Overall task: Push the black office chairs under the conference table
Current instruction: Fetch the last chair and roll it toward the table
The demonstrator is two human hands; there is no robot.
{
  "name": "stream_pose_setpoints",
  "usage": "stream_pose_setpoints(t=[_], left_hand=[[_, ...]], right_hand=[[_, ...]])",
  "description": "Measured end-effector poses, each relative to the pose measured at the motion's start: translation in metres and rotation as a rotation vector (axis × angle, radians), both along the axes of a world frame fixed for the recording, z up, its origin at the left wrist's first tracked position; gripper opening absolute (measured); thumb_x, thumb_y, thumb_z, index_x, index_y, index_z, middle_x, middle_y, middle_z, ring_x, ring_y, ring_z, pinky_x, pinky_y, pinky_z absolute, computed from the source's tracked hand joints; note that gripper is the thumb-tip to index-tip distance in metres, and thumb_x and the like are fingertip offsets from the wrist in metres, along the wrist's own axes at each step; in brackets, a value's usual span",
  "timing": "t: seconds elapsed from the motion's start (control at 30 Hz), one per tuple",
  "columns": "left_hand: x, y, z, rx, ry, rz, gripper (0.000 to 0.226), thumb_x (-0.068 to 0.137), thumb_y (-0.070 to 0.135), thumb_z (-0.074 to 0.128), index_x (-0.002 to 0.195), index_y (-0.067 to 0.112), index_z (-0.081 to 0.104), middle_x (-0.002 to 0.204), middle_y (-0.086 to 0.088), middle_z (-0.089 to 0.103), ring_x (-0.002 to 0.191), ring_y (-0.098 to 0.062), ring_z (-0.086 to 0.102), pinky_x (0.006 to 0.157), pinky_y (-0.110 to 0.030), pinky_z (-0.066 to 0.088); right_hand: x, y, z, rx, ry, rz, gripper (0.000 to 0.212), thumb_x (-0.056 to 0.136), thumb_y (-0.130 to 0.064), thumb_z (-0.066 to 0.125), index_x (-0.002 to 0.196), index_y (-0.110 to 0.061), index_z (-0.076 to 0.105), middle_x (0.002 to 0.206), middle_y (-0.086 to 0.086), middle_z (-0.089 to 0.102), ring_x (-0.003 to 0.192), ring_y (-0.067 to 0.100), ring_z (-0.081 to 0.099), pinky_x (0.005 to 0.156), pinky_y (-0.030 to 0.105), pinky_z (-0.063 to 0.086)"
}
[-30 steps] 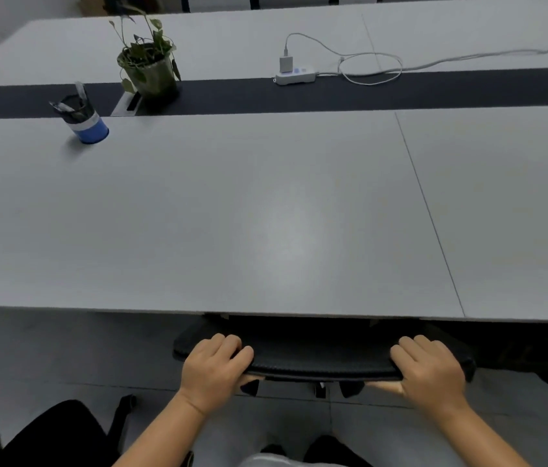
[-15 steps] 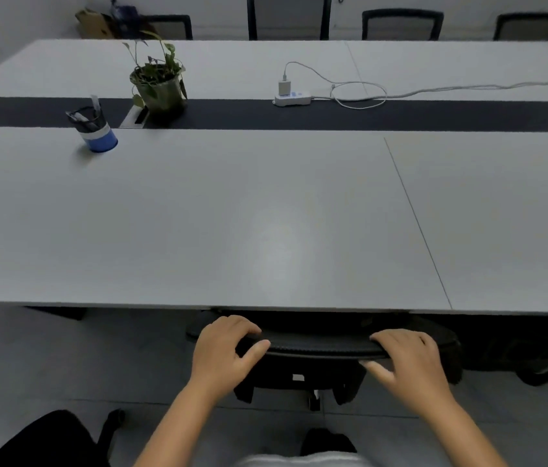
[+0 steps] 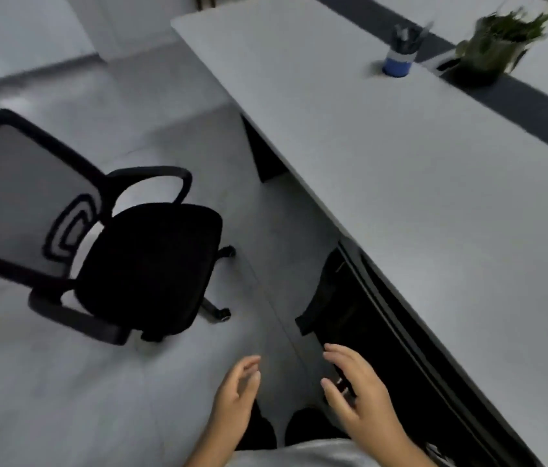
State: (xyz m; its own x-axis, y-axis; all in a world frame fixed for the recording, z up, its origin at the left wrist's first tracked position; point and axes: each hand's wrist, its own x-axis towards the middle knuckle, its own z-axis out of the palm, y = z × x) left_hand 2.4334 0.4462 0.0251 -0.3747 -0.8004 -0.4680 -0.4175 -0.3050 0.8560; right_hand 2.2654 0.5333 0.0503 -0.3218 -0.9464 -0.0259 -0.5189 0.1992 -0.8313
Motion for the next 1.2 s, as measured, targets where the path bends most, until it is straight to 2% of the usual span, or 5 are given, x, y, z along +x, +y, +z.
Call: stream_pose_setpoints(t=[0.13,0.27,0.53,0.9,1.2], left_hand=[[0.1,0.047,-0.009,-0.015,-0.064,0.429,0.02,0.089,0.001,0.046,0.103,0.015,0.051,0.106,-0.006,0.055,0.099,-0.014,0.054,0.069,0.006,0.037],[0.187,0.1,-0.01,-0.03,-0.063,0.845,0.02,0.089,-0.003,0.045,0.104,0.008,0.052,0.107,-0.011,0.054,0.108,-0.02,0.047,0.065,0.007,0.038],[0.364,0.148,-0.012,-0.138,-0.113,1.251,0.021,0.086,-0.001,0.05,0.104,0.01,0.052,0.105,-0.012,0.056,0.102,-0.024,0.051,0.064,0.002,0.042],[0.524,0.145,-0.046,0.069,-0.018,1.454,0.03,0.083,-0.012,0.048,0.097,0.015,0.05,0.101,-0.008,0.055,0.059,0.019,0.056,0.055,-0.001,0.042],[0.682,-0.072,-0.03,-0.09,0.018,1.294,0.029,0.088,0.0,0.049,0.115,0.008,0.042,0.107,-0.006,0.051,0.093,-0.023,0.05,0.064,-0.009,0.047]], right_hand=[[0.042,-0.013,-0.032,0.232,-0.019,0.21,0.087,0.064,-0.084,0.034,0.116,-0.018,0.056,0.112,-0.021,0.049,0.109,-0.01,0.038,0.084,-0.008,0.023],[0.11,-0.047,-0.039,0.421,0.004,0.569,0.042,0.086,-0.025,0.057,0.124,-0.011,0.046,0.111,-0.004,0.043,0.109,0.008,0.046,0.083,0.012,0.032],[0.35,-0.092,-0.018,0.336,-0.072,0.867,0.038,0.087,-0.018,0.056,0.123,-0.015,0.046,0.116,-0.004,0.044,0.102,0.01,0.05,0.086,0.018,0.037],[0.476,-0.129,-0.035,0.604,-0.067,0.745,0.037,0.085,-0.01,0.057,0.121,-0.009,0.049,0.126,0.008,0.051,0.099,0.018,0.051,0.081,0.025,0.038],[0.628,-0.315,-0.025,0.475,-0.125,0.751,0.031,0.089,-0.014,0.052,0.119,-0.015,0.047,0.116,-0.001,0.049,0.1,0.011,0.047,0.077,0.014,0.038]])
